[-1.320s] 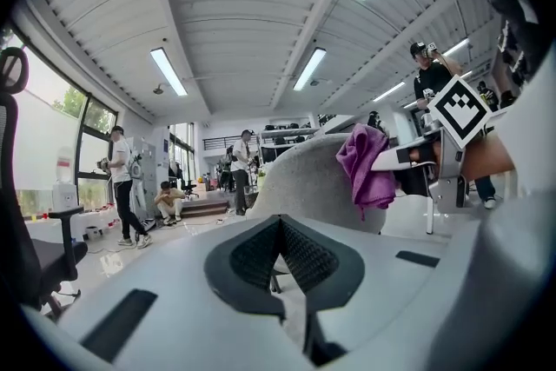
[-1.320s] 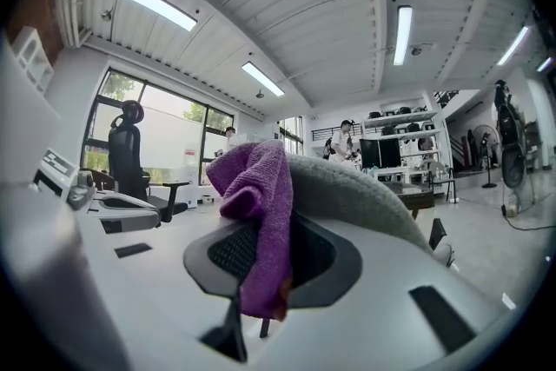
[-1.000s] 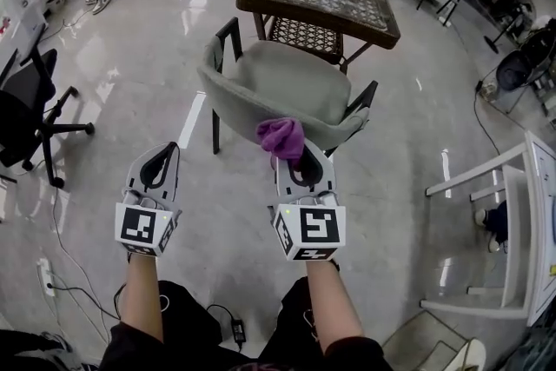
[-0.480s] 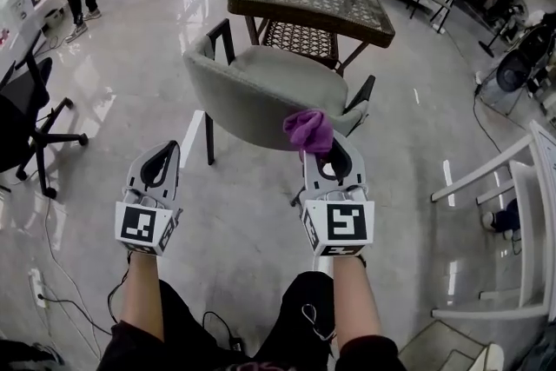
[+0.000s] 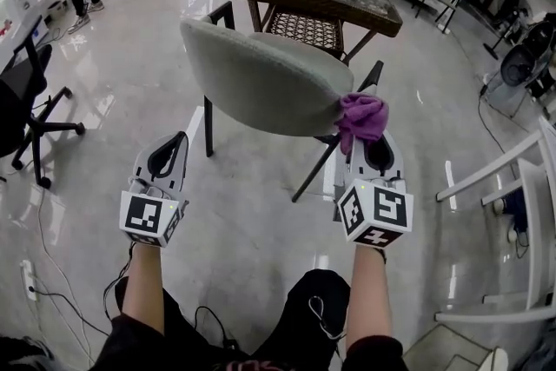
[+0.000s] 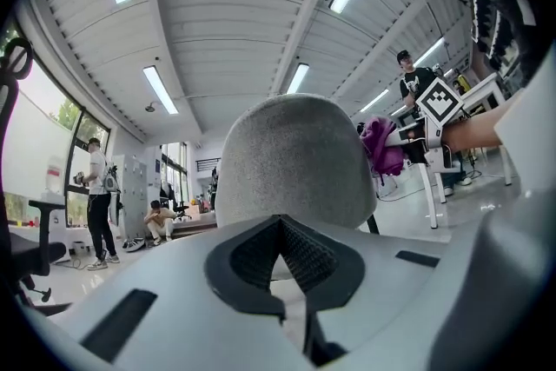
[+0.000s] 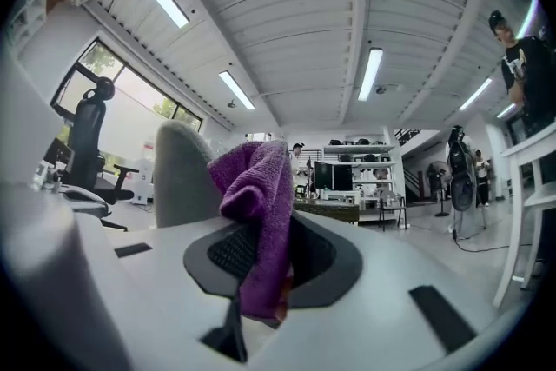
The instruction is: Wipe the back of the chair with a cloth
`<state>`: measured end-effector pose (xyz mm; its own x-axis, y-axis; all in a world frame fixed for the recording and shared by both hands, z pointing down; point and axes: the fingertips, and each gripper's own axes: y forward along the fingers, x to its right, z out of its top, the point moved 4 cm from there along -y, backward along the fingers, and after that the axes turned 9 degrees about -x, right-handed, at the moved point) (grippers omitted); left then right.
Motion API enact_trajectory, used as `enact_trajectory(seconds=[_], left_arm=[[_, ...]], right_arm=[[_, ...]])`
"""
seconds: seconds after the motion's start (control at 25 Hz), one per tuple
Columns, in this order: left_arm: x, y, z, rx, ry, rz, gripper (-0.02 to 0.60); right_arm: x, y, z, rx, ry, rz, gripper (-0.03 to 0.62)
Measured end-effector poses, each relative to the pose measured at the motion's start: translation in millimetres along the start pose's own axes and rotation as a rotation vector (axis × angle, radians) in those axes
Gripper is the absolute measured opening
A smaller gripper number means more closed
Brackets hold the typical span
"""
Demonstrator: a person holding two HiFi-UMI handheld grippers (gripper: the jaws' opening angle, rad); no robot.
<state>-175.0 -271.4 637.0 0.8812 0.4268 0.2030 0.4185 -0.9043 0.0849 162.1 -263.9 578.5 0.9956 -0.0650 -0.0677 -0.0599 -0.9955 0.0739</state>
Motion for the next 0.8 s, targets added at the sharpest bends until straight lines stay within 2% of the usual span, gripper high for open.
enact_trajectory(seconds=[0.12, 0.36, 0.48, 0.6, 0.8], left_arm=[[-3, -2, -2, 0.003, 0.000, 0.015, 0.009], [-7, -13, -15, -0.018, 0.014, 0.033, 0.009], [-8, -20, -20, -0.035, 0.032, 0.051, 0.009], [-12, -27, -30, -0.083, 0.037, 0.062, 0.009], [-6, -27, -39, -0.117, 0.057, 0.061, 0.009]], right_arm=[[-18, -10, -6, 0.019, -0.021, 0.062, 0.091], [-130, 2, -14, 0.046, -0.086, 0.302, 0.091], [-161, 19, -12, 0.049, -0.071, 0.371, 0.091], [-163, 36, -16, 0.023, -0.040, 0.364, 0.091], [-128, 32, -22, 0.041, -0.054, 0.322, 0.091]])
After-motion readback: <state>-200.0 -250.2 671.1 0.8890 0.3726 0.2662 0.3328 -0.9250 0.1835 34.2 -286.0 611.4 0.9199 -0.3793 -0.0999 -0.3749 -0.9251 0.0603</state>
